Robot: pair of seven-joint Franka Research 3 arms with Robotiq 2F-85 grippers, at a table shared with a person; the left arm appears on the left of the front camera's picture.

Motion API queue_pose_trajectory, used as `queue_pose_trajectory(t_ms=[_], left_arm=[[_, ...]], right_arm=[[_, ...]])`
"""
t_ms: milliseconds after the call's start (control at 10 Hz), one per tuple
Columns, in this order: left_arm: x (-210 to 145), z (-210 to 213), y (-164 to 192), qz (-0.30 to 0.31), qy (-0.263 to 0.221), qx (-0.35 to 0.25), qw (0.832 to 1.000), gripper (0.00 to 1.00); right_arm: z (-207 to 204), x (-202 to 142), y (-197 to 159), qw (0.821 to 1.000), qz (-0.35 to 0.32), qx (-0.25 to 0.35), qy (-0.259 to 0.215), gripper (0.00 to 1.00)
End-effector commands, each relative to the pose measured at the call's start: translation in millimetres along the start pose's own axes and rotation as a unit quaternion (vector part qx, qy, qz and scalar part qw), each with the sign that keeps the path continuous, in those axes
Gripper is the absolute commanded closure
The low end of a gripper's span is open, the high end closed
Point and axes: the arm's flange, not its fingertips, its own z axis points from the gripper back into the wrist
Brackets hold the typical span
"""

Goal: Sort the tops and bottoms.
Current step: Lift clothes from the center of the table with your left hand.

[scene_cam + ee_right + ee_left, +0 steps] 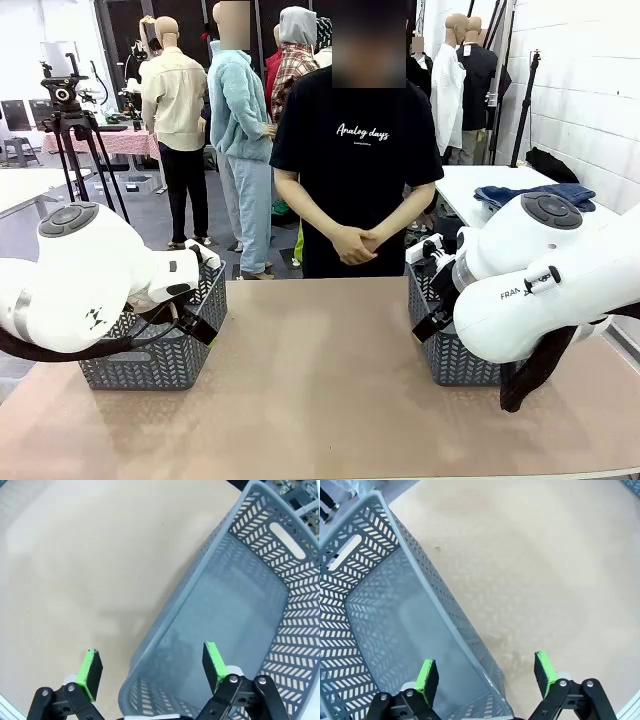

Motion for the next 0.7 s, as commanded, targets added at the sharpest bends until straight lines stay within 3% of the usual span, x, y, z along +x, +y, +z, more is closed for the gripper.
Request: queue_pose_trajectory(t_ms=[0,600], left_arm=[[0.0,0.0,-0.1,0.0,0.0,0.0,1.0,0.0],[0.0,0.0,-0.1,0.0,0.0,0.0,1.0,0.0]], right_arm=[[0.0,0.0,0.0,1.0,0.0,0.0,0.0,0.0],[0.0,0.0,0.0,1.0,0.0,0.0,0.0,0.0]])
